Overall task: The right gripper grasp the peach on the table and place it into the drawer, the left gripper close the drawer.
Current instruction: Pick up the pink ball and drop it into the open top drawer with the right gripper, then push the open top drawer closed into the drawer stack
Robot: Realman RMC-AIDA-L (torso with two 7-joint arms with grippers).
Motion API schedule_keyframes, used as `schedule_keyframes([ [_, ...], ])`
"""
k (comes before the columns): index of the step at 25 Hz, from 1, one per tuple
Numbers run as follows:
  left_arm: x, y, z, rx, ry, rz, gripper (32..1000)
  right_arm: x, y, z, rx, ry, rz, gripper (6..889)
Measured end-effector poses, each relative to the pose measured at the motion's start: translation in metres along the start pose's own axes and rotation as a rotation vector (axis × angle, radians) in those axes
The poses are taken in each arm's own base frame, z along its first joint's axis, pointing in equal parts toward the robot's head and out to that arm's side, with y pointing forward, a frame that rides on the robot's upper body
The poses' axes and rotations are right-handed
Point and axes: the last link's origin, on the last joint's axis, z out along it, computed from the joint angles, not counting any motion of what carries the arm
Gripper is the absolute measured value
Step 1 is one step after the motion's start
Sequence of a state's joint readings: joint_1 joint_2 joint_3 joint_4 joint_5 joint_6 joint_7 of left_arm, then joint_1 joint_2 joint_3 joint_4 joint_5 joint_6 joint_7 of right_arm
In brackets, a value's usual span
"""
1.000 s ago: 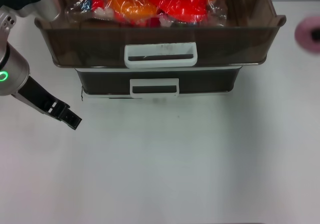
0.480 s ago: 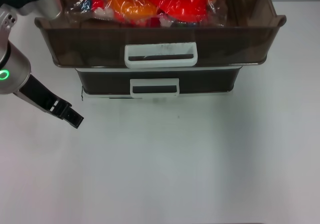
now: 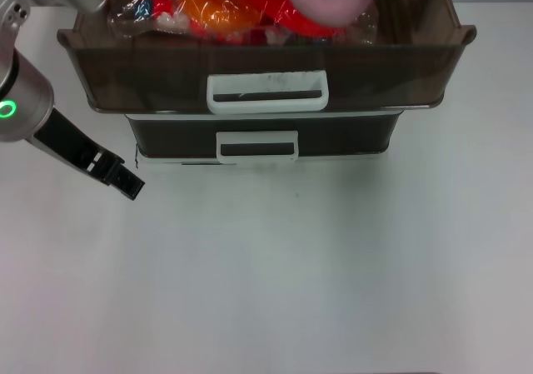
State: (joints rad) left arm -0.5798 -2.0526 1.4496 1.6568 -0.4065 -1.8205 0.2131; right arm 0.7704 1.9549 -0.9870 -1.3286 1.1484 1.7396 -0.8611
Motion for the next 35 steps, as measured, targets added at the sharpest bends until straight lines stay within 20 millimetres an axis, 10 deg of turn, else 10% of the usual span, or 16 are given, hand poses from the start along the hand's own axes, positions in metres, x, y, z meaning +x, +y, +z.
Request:
schedule_keyframes([
  [20,0.002,0.005,-0.0061,0.004,0.01,0.01,878,0.0026,0.0074,0.0077,-0.038,0.029,-0.016,187],
  [29,0.0022,0.0053,-0.0061,0.003,0.011,0.01,878,0.0007,0.0082,0.0071,-0.039,0.02,-0.019,623],
  [35,0.0021,0.0049,-0.0062,0.004,0.012,0.01,877,-0.0004,0.0069,0.0062,-0.032,0.01,-0.016,744],
])
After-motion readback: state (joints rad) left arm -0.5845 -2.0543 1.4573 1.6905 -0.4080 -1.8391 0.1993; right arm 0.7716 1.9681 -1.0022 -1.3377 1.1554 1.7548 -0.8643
